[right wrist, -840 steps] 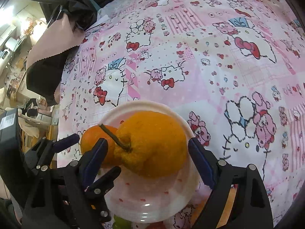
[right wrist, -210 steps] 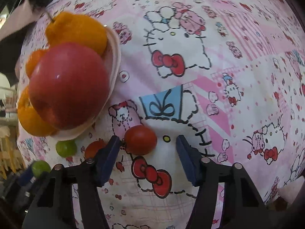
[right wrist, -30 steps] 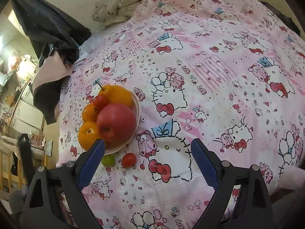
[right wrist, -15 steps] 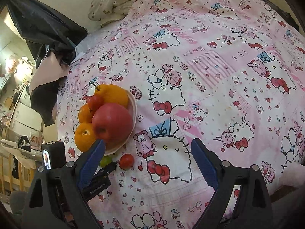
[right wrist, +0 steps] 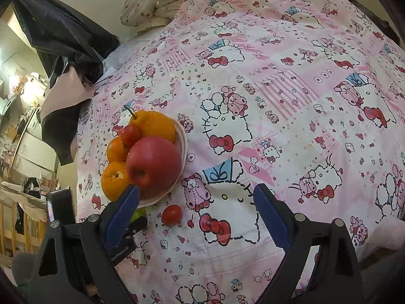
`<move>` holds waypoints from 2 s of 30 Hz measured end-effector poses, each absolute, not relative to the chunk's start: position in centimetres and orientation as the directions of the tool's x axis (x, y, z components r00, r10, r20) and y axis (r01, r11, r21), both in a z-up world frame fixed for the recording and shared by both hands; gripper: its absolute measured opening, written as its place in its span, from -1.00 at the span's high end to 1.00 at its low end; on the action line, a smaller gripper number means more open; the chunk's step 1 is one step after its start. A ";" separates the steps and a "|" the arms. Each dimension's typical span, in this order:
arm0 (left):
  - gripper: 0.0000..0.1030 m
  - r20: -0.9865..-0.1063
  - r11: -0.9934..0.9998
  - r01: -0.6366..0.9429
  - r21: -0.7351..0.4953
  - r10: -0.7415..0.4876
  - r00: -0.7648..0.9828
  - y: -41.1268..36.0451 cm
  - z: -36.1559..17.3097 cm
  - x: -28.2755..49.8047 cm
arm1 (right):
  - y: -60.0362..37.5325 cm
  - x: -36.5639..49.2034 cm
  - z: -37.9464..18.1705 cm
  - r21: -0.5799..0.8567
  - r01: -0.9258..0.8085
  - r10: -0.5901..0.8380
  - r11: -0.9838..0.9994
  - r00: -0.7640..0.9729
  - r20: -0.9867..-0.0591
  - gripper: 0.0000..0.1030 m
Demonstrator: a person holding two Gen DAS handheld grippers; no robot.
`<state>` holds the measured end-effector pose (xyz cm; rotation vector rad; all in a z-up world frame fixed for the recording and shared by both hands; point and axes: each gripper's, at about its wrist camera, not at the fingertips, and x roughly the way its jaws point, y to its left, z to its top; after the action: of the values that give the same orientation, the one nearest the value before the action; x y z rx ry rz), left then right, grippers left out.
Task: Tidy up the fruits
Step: 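Grasp the green lime beside the plate with the left tool while the right tool approaches a cherry tomato, then grasp the red cherry tomato beside the plate with the right tool, then lift the lime and cherry tomato over the plate with both tools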
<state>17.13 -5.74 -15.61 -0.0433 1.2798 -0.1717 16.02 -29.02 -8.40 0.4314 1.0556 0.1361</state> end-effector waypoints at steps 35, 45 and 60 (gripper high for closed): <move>0.42 -0.917 0.966 -0.147 -0.211 -0.144 0.373 3.2 -8.5 14.1 | -20.2 19.7 -19.1 0.447 0.057 0.439 0.893 0.121 -0.891 0.38; 0.42 -0.913 0.969 -0.144 -0.202 -0.133 0.387 2.9 -8.2 14.2 | -19.3 18.2 -13.7 0.503 -0.084 0.505 0.860 0.278 -0.817 0.38; 0.42 -0.916 0.970 -0.147 -0.194 -0.125 0.382 3.0 -8.5 14.2 | -16.3 20.3 -15.7 0.367 -0.136 0.391 0.920 0.304 -0.869 0.39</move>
<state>14.22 2.99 -8.49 -0.2608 1.1824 0.0142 20.30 -16.28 -15.68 0.2420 1.2157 0.3534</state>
